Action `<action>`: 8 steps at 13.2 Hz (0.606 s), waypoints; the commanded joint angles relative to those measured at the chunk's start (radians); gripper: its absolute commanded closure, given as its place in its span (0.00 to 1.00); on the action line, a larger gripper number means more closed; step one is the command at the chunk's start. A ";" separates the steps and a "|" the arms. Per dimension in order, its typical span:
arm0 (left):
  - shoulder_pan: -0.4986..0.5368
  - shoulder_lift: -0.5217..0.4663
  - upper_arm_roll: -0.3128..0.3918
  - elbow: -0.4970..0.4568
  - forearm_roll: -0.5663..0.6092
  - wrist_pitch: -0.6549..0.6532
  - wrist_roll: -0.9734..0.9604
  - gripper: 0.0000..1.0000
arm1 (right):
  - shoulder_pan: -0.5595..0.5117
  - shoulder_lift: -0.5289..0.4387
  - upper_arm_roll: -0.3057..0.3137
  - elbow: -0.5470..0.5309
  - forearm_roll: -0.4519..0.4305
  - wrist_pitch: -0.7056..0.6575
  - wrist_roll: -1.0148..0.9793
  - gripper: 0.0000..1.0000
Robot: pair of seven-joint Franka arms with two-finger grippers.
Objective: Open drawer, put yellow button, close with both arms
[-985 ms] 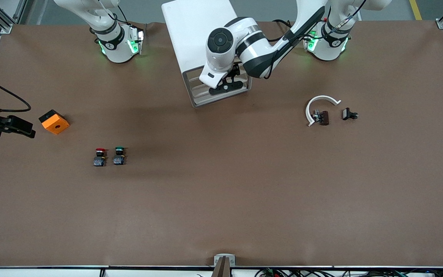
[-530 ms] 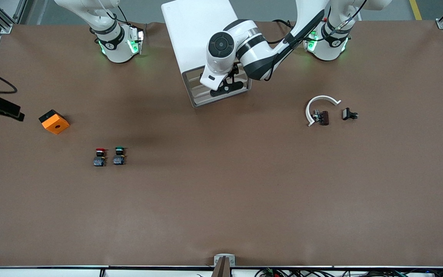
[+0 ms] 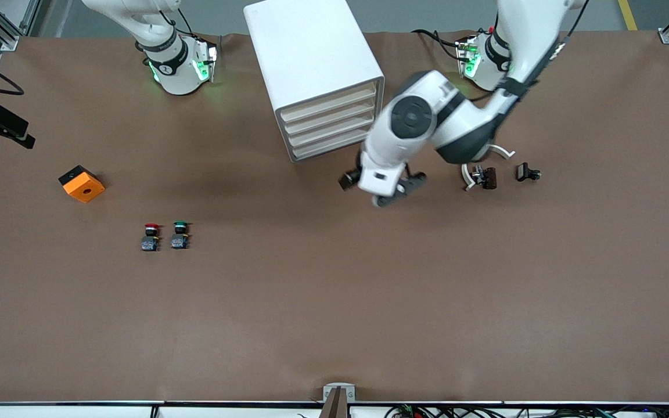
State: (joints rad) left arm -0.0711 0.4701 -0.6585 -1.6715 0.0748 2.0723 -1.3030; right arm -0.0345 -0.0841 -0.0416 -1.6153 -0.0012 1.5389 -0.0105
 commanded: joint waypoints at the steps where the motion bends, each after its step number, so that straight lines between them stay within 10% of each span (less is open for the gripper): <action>1: 0.104 -0.050 -0.012 0.010 0.022 -0.029 0.083 0.00 | -0.019 -0.065 0.014 -0.063 0.020 0.029 0.006 0.00; 8: 0.287 -0.102 -0.012 0.133 0.174 -0.227 0.355 0.00 | -0.018 -0.091 -0.017 -0.089 0.020 0.029 0.004 0.00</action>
State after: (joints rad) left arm 0.1974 0.3964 -0.6612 -1.5510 0.1977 1.8960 -1.0154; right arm -0.0355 -0.1477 -0.0636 -1.6729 0.0007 1.5554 -0.0094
